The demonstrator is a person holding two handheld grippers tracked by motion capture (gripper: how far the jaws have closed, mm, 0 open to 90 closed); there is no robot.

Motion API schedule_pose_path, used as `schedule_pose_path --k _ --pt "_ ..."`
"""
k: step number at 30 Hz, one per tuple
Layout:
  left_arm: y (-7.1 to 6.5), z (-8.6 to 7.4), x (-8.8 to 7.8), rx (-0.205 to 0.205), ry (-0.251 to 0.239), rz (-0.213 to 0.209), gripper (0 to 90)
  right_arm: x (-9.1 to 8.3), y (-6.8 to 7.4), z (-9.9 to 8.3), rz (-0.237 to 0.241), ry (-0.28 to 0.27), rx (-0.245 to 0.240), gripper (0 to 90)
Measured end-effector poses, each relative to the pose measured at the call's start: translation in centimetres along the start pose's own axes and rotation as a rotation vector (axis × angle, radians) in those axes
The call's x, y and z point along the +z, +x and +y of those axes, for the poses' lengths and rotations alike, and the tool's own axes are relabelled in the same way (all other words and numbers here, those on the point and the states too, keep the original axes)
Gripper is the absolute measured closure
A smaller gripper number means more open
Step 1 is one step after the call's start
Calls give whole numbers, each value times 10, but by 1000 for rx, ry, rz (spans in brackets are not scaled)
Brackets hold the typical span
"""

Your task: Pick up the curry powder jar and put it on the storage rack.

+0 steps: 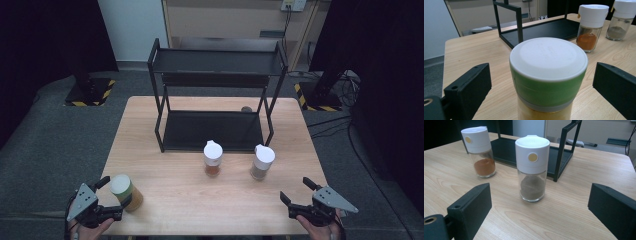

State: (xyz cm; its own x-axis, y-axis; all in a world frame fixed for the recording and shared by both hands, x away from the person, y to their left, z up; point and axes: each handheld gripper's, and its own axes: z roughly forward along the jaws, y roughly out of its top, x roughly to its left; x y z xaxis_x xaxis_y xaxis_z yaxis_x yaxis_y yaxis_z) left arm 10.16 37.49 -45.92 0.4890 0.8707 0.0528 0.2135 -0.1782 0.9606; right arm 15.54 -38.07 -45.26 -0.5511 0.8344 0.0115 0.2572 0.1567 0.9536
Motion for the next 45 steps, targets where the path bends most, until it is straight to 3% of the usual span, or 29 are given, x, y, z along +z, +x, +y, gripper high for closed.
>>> schedule_pose_path --k 27,38,45 --pt "1 3 -5 -17 2 -10 7 -2 -3 -1 10 -6 30 34" --pt "4 16 -10 -18 42 -21 6 -1 -3 -1 16 -4 28 32" --pt "10 30 -11 -17 67 -51 6 0 -3 -1 16 -2 30 32"
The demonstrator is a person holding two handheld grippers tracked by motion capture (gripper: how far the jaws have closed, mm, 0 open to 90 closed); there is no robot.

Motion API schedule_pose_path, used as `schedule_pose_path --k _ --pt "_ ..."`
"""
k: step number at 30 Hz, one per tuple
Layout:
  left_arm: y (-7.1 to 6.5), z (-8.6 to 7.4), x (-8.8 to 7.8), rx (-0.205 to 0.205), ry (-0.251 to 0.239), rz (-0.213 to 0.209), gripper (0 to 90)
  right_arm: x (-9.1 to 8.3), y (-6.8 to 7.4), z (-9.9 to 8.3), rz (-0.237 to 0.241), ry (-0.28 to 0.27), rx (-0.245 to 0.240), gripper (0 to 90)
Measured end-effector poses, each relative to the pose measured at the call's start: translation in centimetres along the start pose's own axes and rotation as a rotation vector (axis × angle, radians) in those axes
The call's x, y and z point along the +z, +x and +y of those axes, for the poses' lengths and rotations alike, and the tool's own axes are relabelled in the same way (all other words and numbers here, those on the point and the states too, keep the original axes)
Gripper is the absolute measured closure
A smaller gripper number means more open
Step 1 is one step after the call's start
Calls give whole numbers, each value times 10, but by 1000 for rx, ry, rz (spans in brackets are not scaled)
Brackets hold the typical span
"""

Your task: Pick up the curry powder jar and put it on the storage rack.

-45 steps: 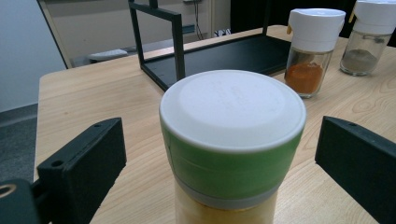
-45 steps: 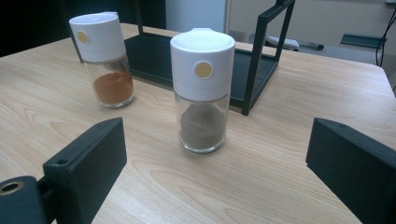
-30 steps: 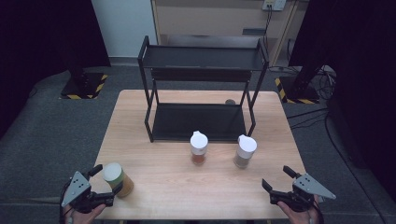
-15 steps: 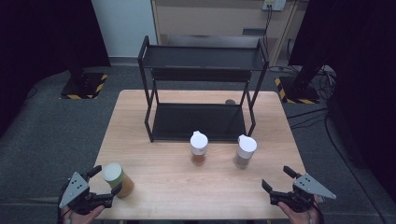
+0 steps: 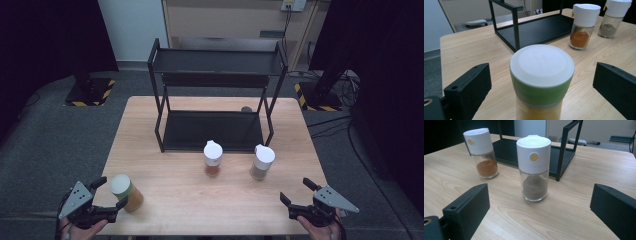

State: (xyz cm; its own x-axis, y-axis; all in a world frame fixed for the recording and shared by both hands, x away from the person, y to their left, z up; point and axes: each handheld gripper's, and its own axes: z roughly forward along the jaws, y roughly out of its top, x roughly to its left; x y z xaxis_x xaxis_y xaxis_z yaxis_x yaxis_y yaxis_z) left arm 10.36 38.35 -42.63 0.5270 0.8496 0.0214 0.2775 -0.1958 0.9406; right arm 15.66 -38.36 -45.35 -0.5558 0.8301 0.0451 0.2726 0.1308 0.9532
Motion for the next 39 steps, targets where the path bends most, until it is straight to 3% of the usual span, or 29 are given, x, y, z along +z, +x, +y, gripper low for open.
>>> schedule_pose_path --k 10,21,37,39 --pt "4 13 9 8 41 -23 16 0 0 0 0 -3 0 32" --pt "9 15 18 -1 66 -29 69 0 -1 -1 2 -4 1 33" --pt "15 7 26 11 45 -50 237 0 0 0 2 1 4 37" --pt "13 5 26 23 35 -46 301 0 0 0 1 2 3 37"
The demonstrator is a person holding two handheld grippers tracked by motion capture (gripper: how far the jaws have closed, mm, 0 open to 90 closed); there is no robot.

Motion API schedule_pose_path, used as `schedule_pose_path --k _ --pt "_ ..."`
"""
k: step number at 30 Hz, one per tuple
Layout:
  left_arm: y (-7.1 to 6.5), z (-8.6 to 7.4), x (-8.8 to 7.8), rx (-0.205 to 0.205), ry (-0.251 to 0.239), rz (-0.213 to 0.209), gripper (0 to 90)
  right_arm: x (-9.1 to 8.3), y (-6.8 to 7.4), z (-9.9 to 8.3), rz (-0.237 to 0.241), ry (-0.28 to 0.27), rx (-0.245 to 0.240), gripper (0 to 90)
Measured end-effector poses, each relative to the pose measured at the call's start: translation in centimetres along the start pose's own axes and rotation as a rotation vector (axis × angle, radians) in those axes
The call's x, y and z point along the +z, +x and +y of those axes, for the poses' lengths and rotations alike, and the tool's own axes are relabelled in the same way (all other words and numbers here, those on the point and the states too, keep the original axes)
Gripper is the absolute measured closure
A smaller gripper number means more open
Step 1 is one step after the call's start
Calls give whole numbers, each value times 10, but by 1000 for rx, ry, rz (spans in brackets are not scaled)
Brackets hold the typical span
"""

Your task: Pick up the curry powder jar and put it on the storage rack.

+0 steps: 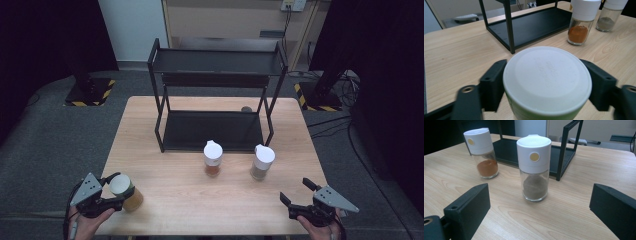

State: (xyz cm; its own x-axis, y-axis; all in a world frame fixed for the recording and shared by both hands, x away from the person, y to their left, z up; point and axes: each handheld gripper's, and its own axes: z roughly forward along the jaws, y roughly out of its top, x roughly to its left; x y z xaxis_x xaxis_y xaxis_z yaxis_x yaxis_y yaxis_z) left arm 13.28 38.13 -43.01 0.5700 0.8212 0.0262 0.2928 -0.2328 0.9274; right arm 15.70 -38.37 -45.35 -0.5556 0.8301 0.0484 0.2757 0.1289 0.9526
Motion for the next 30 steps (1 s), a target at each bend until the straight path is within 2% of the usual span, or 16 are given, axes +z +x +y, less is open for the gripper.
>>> schedule_pose_path --k 6,15,22,30 --pt "1 -5 0 -7 -20 -3 319 0 0 0 1 0 1 38" --pt "-1 -5 1 -12 -23 4 320 0 0 0 2 0 1 39" --pt "1 3 7 -10 -3 -17 321 0 0 0 2 -1 1 39" --pt "1 11 17 -7 -11 -42 321 0 -1 0 6 0 1 39"
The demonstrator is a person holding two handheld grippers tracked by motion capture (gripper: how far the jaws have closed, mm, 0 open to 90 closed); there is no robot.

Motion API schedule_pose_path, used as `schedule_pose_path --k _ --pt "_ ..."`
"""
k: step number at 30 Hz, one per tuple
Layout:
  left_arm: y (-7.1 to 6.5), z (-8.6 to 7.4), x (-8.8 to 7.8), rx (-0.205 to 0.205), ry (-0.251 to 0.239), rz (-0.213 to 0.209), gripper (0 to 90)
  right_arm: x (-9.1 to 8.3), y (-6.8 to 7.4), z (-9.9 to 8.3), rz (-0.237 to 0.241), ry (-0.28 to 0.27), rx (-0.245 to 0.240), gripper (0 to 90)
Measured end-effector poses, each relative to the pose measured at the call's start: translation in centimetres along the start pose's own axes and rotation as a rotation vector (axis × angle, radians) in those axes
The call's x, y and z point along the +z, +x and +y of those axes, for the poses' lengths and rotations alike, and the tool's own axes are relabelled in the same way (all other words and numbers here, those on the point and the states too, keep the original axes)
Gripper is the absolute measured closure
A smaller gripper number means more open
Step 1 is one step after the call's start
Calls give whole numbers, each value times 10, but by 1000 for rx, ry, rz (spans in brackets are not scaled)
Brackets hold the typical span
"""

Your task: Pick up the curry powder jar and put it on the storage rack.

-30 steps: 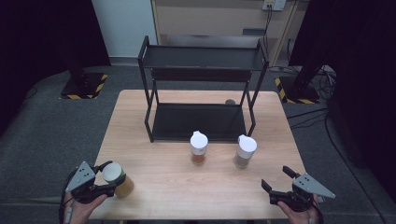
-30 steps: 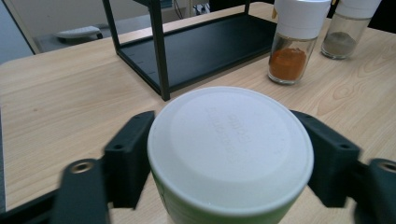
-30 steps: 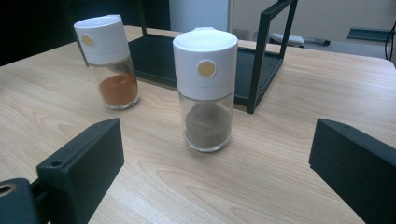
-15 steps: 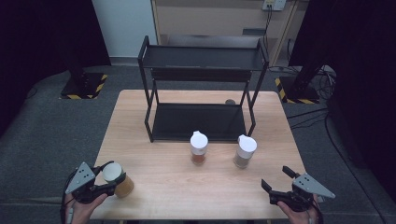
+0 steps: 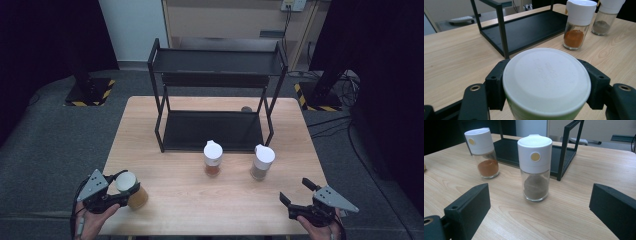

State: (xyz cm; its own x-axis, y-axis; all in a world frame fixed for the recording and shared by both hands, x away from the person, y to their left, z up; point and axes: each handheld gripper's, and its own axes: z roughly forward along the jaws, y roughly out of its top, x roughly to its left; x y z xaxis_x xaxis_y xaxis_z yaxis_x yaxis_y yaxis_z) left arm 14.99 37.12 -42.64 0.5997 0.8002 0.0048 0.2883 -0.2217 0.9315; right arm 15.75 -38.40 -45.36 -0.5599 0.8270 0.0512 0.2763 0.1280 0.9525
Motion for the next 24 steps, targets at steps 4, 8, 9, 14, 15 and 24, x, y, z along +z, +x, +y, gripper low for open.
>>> schedule_pose_path --k 4,8,9,14,15,24 --pt "-1 7 3 9 -5 -7 321 0 0 0 -1 -1 1 39" --pt "0 17 9 17 0 -17 321 0 0 0 0 0 0 39" --pt "0 18 10 17 -2 -17 321 0 0 0 0 -1 0 39" --pt "2 29 16 14 -15 -30 321 0 0 0 0 -2 2 39" --pt "3 31 17 16 -16 -31 321 0 0 0 0 -2 2 39" --pt "7 53 32 10 -34 -49 321 0 0 0 2 -3 4 40"
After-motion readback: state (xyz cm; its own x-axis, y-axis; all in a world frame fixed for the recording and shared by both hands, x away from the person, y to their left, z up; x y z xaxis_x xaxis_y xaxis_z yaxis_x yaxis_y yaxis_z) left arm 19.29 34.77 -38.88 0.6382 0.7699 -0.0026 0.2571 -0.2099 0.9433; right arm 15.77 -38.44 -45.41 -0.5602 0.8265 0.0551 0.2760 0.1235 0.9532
